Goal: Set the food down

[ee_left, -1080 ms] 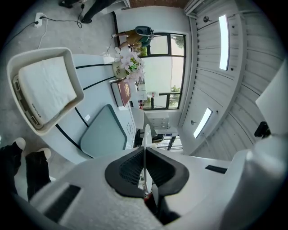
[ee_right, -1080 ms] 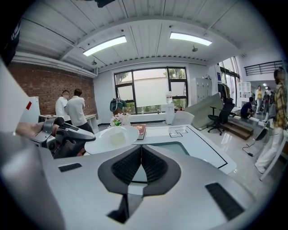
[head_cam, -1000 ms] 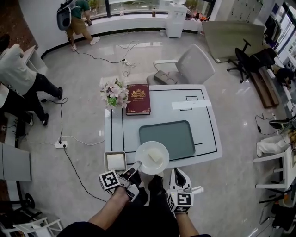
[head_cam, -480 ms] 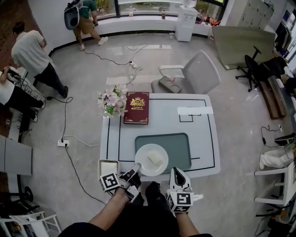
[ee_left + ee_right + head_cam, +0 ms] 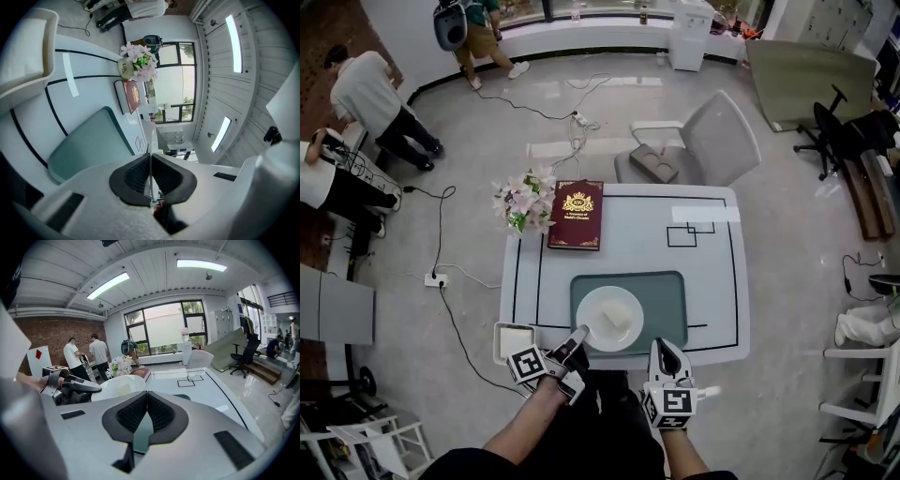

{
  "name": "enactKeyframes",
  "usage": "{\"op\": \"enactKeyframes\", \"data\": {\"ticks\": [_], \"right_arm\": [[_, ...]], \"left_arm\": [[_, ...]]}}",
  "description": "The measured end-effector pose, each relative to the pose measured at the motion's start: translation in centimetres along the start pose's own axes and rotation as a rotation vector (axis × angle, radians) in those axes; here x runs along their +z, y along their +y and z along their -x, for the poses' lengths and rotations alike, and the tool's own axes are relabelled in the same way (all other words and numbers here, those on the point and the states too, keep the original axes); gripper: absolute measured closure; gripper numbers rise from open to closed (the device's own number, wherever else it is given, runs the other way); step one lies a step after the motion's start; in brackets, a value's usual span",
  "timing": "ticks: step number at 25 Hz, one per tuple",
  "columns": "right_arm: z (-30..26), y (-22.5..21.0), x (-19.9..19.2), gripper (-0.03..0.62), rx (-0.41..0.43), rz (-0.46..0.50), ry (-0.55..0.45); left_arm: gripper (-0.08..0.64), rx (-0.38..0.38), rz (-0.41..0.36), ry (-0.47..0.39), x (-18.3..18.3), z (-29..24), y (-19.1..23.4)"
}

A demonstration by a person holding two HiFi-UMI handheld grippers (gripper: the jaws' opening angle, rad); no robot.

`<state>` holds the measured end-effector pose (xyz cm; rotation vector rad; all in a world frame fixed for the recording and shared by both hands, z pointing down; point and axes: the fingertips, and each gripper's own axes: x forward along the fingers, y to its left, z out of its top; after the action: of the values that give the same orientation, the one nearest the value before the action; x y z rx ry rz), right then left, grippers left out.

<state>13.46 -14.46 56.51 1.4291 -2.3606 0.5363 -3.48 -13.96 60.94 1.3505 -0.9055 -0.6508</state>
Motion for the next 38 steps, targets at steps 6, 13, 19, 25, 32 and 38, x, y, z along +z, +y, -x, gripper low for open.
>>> {"op": "enactKeyframes", "data": {"ticks": [6, 13, 19, 25, 32, 38], "right_arm": [[-1.4, -1.0, -0.3, 0.583, -0.031, -0.017, 0.025], [-1.4, -1.9, -0.4, 0.583, -0.084, -0.025, 0.045], [-0.8, -3.0, -1.7, 0.583, -0.128, -0.047, 0.073], [-0.5, -3.7, -2.5, 0.583, -0.155, -0.065, 0.088], [-0.1, -4.0, -2.6, 0.583, -0.163, -0.07, 0.096], [0.0, -4.4, -2.5, 0.583, -0.163, -0.077, 0.095]], "left_arm": [[0.545, 0.035, -0.019, 0.056, -0.5, -2.0, 3.2], [0.545, 0.065, 0.003, 0.103, -0.8, -4.3, 6.2], [0.545, 0.089, -0.003, 0.141, -1.3, -6.3, 8.2], [0.545, 0.129, -0.016, 0.175, -1.8, -8.1, 9.5], [0.545, 0.185, -0.019, 0.212, -2.8, -9.7, 10.2], [0.545, 0.225, -0.046, 0.23, -3.3, -10.3, 10.6]]}}
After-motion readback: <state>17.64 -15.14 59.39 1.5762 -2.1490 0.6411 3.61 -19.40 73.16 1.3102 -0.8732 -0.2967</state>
